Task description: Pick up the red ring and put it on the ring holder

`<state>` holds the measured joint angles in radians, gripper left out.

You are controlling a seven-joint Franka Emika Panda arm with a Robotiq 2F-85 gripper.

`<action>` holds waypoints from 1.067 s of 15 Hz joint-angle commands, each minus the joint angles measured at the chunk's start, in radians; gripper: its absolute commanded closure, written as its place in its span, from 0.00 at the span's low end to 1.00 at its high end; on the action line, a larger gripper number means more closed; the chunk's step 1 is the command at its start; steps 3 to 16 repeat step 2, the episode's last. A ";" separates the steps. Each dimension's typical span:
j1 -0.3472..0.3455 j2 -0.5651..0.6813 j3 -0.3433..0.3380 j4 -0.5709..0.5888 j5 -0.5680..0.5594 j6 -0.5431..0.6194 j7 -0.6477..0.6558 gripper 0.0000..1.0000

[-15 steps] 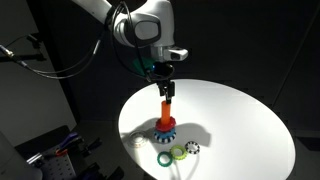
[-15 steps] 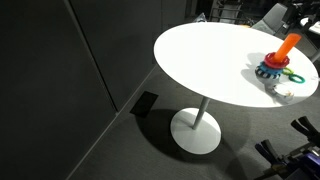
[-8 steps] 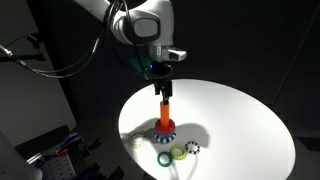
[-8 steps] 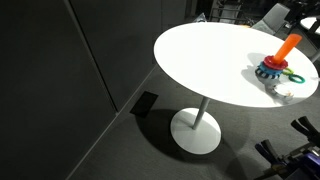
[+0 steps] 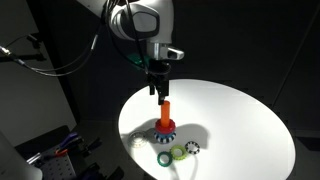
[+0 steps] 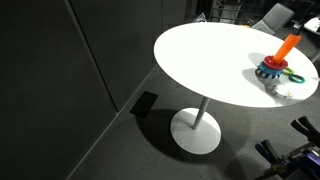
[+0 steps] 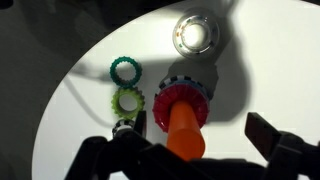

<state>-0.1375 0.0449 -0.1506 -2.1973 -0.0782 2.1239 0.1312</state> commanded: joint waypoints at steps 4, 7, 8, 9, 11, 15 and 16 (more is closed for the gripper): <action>-0.001 0.002 0.001 0.002 0.000 -0.003 -0.001 0.00; -0.001 0.002 0.001 0.002 0.000 -0.003 -0.001 0.00; -0.001 0.002 0.001 0.002 0.000 -0.003 -0.001 0.00; -0.001 0.002 0.001 0.002 0.000 -0.003 -0.001 0.00; -0.001 0.002 0.001 0.002 0.000 -0.003 -0.001 0.00; -0.001 0.002 0.001 0.002 0.000 -0.003 -0.001 0.00; -0.001 0.002 0.001 0.002 0.000 -0.003 -0.001 0.00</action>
